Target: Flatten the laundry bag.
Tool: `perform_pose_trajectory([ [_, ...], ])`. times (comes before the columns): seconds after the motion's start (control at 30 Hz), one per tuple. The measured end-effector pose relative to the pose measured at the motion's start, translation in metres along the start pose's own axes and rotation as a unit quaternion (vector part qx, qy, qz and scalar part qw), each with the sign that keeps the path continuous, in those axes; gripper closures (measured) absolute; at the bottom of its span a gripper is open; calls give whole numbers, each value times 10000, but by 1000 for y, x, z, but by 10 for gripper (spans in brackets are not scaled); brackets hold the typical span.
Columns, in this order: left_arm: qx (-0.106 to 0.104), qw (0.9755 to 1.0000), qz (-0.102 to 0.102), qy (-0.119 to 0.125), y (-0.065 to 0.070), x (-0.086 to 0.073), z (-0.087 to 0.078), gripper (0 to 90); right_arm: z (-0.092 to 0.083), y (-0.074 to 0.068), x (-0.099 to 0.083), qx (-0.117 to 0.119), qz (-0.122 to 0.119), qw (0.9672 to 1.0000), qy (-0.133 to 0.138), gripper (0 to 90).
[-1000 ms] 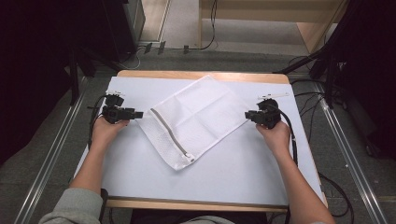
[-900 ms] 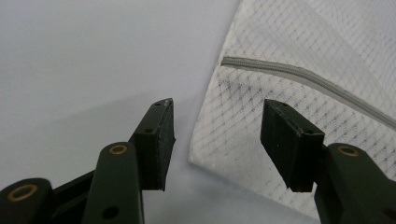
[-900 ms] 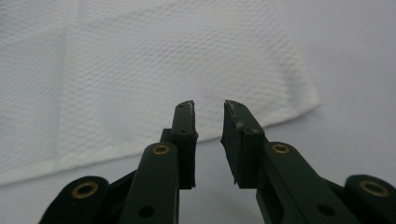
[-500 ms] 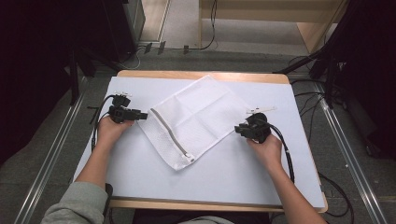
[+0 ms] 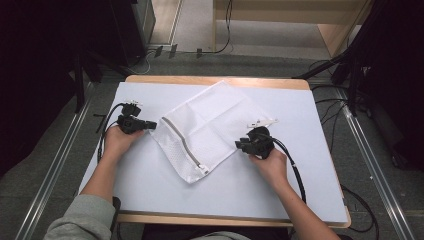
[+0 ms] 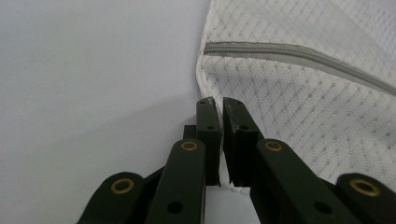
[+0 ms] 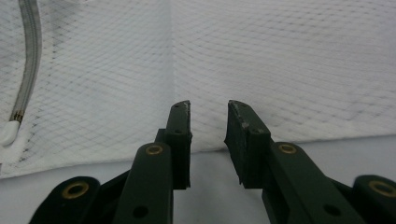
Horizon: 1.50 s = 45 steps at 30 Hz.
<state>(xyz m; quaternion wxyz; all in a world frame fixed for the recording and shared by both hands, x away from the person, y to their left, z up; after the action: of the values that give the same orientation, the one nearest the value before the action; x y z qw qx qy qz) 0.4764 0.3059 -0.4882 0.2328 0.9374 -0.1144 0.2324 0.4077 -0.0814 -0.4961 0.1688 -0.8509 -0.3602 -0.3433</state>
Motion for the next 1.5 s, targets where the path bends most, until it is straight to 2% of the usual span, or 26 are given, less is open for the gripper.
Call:
perform_pose_trajectory([
  [0.2,-52,10000,-73,-5,-1,-1,0,879,8,-10,3,61,-140,9999,16,709],
  [0.3,-72,10000,-6,-9,0,-1,0,881,13,-12,3,47,-158,9999,-41,711],
  [0.47,-95,9999,-46,-1,-1,-2,0,887,16,-12,1,-75,-235,9996,-98,786],
  [0.57,-98,9999,-45,-26,0,-2,0,888,17,-15,0,-194,-464,9987,-69,877],
  [0.6,-103,9999,-46,-27,0,-2,0,887,17,-15,0,-150,-490,9987,-69,900],
  [0.77,-140,9998,-72,-91,1,-4,-2,890,17,-13,2,-103,-469,9988,-112,900],
  [0.87,-191,9997,-105,-108,4,-7,-3,892,14,-6,3,-200,-470,9985,-186,900],
  [0.97,-223,9996,-38,-174,10,-10,-6,893,9,6,3,-209,-306,9992,-152,900],
  [1.13,-482,9988,-86,-87,25,-17,-11,893,5,24,1,-327,-276,9989,-204,900],
  [1.23,-410,9991,95,-84,37,-22,-15,893,5,32,0,-347,-245,9989,-194,900],
  [1.4,-430,9990,119,31,52,-34,-20,892,3,43,1,-381,-205,9989,-172,900],
  [1.5,-419,9990,46,117,60,-46,-26,892,3,48,3,-370,-182,9991,-133,900],
])
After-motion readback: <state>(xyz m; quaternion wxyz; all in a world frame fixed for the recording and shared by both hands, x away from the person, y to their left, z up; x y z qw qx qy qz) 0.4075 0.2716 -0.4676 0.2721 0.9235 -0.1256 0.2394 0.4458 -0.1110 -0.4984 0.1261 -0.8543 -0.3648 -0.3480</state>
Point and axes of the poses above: each handheld gripper's, and its own axes: z roughly forward along the jaws, x roughly out of its top, y roughly to its right, the point moved 5 cm from there along z, roughly forward along the jaws, and after that the axes turned 14 degrees about -z, right-handed, at the moved point
